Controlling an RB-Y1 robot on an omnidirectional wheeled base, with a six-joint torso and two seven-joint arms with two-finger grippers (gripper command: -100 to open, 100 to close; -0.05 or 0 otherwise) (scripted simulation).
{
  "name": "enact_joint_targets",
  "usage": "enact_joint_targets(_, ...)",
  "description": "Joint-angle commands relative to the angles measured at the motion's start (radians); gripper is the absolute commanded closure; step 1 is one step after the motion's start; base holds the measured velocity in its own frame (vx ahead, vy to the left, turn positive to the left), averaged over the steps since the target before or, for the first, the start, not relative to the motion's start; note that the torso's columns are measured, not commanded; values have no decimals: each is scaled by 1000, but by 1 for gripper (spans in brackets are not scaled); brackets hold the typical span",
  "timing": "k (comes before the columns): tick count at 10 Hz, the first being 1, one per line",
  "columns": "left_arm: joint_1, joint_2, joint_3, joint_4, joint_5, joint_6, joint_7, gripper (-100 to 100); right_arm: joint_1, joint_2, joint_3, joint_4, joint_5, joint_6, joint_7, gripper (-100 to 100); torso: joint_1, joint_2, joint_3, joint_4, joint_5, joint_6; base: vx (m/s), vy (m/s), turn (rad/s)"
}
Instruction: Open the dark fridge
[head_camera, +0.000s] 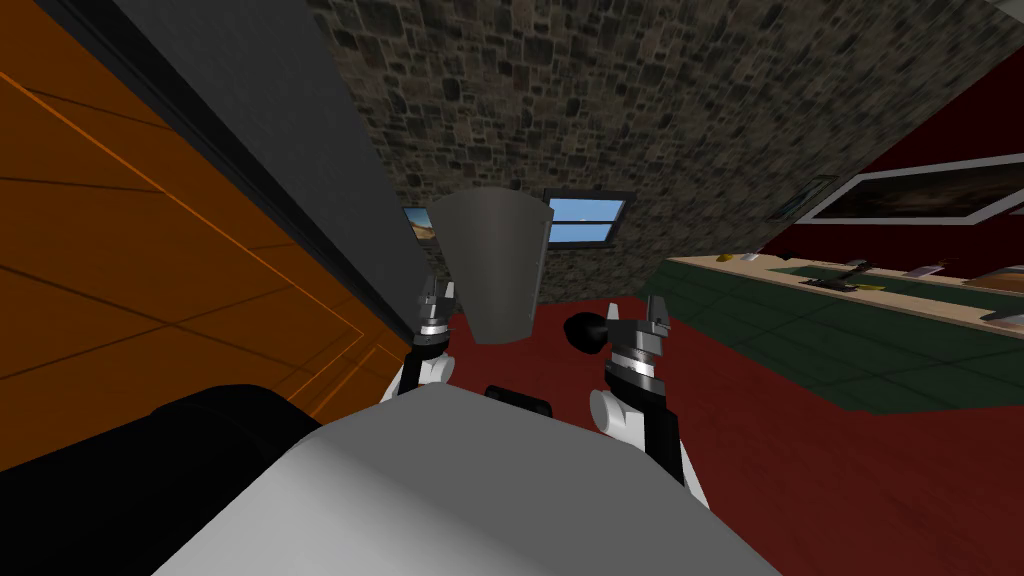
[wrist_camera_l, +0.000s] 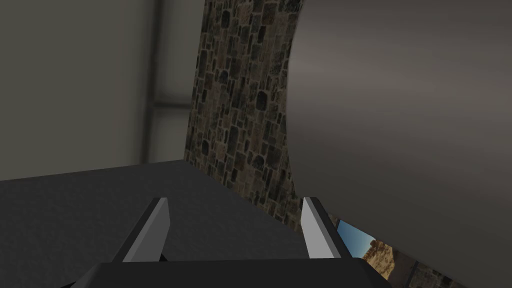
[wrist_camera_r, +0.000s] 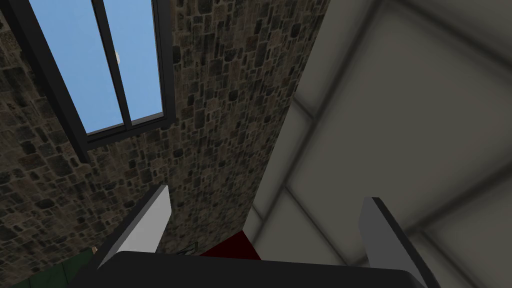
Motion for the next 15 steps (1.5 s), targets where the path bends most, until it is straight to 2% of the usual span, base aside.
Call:
enact_joint_targets(1, 0, 0, 0, 0, 0, 0, 0, 0, 0, 0, 0, 0, 0, 0, 0, 0, 0, 40, -82, 41, 0, 0, 0, 0, 0)
enact_joint_targets(9, 0, 0, 0, 0, 0, 0, 0, 0, 0, 0, 0, 0, 0, 0, 0, 0, 0, 618, -1234, 617, 0, 0, 0, 0, 0)
enact_joint_targets(10, -3, 40, 8, -8, -4, 28, 7, -100, 0, 0, 0, 0, 0, 0, 0, 0, 0, 691, -1382, 691, 0, 0, 43, -5, -42)
enact_joint_targets(12, -8, 87, 20, -19, -10, 70, 17, -100, 0, 0, 0, 0, 0, 0, 0, 0, -1, 731, -1472, 733, 0, 0, 89, -32, -45)
enact_joint_targets(15, -19, 176, 46, -43, -22, 159, 37, -100, 0, 0, 0, 0, 0, 0, 0, 0, 0, 736, -1477, 737, 0, 0, 137, -36, -55)
